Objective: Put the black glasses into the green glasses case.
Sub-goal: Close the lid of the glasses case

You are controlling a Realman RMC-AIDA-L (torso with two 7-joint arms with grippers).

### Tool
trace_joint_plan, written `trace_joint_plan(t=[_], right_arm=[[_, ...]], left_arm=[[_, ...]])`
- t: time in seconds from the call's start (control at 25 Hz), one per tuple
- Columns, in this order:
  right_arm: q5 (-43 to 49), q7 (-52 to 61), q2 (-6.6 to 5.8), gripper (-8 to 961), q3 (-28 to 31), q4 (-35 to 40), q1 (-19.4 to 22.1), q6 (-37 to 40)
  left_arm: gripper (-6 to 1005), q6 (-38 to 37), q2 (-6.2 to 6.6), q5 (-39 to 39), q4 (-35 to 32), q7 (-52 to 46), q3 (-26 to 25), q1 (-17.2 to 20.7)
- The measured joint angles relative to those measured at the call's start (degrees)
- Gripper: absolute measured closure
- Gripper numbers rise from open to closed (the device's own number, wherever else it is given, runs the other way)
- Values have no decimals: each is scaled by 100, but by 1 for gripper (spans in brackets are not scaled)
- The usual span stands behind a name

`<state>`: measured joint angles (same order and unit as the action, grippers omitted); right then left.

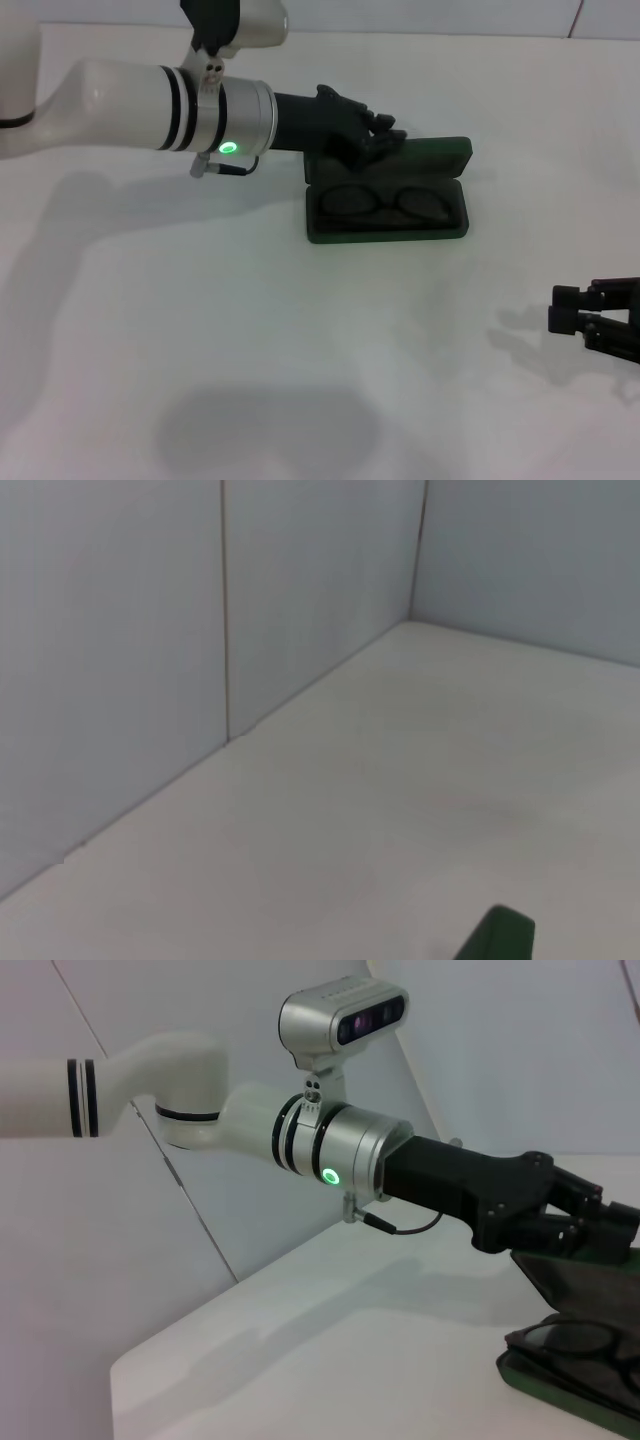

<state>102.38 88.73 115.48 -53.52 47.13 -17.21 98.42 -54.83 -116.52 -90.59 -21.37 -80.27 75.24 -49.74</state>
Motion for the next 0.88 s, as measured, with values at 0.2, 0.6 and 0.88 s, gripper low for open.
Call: trace_joint_plan(t=[0.2,0.6,0.88], right_arm=[[2,-21,0,689,4,-46,2,-53],[2,-65,7,689,9,-59,12,-70],[1,-68,-7,690,56,-67,77,-35]], left_arm=[[805,-58,-36,-87,-1,-84,8,19],[812,-597,-145,-713,5,-279,18,29],[811,-1097,-263,-769,-859,-270,-17,449]])
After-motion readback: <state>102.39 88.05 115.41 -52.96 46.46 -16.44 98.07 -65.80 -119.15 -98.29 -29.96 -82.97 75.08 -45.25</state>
